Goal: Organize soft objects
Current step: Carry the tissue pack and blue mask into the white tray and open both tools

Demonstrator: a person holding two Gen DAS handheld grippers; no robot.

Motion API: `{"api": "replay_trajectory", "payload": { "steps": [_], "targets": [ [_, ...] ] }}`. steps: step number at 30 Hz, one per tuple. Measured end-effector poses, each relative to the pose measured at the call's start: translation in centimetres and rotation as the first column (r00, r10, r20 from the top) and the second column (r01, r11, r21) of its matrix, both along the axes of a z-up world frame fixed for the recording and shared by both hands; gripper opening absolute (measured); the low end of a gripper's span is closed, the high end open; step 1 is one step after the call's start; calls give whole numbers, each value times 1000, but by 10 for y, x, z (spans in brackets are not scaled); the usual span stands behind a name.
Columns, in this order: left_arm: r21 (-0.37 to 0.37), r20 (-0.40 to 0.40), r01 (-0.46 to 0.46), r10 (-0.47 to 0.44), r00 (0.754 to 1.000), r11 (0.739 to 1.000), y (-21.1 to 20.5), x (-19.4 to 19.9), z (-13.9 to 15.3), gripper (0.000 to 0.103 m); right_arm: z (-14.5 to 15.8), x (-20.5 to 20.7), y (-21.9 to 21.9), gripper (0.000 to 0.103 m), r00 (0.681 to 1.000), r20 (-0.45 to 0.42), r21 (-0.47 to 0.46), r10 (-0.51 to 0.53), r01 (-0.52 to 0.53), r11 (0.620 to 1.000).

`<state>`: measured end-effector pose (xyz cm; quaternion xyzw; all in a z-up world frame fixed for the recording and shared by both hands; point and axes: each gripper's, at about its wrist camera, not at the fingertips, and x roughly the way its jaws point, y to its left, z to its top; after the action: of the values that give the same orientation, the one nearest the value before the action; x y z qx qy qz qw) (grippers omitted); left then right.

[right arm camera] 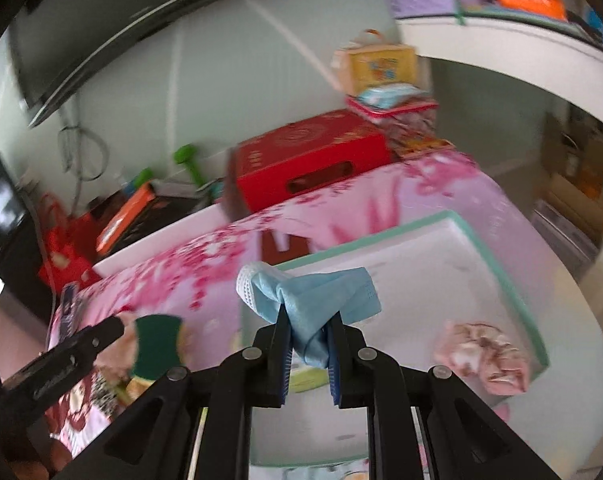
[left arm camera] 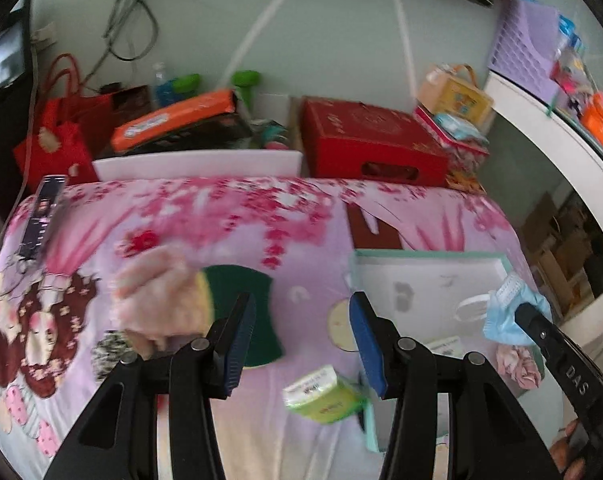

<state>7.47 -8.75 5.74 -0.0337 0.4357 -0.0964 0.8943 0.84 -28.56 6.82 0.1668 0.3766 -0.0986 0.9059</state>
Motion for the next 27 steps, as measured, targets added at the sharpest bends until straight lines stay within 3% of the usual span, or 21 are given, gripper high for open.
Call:
{"api": "replay_trajectory", "payload": {
  "steps": [8,16,20,27],
  "targets": [
    [56,-153,35,-26,988,998,-14,11,-43,50,-18,-1,-23,16,997,-56,38,-48,50,998],
    [23,-335,2,6,942,1000,-8,21,-93,58,-34,1,-24,16,991,-124,31,-52,57,998],
    [8,-372,-26,27,928,1000,-8,25,-105,69,-35,1,-24,16,991,-128,37,-50,55,998],
    [9,-385,-39,39,922,999,-14,30,-119,69,-36,2,-23,16,991,-132,44,-37,43,998]
  ]
}}
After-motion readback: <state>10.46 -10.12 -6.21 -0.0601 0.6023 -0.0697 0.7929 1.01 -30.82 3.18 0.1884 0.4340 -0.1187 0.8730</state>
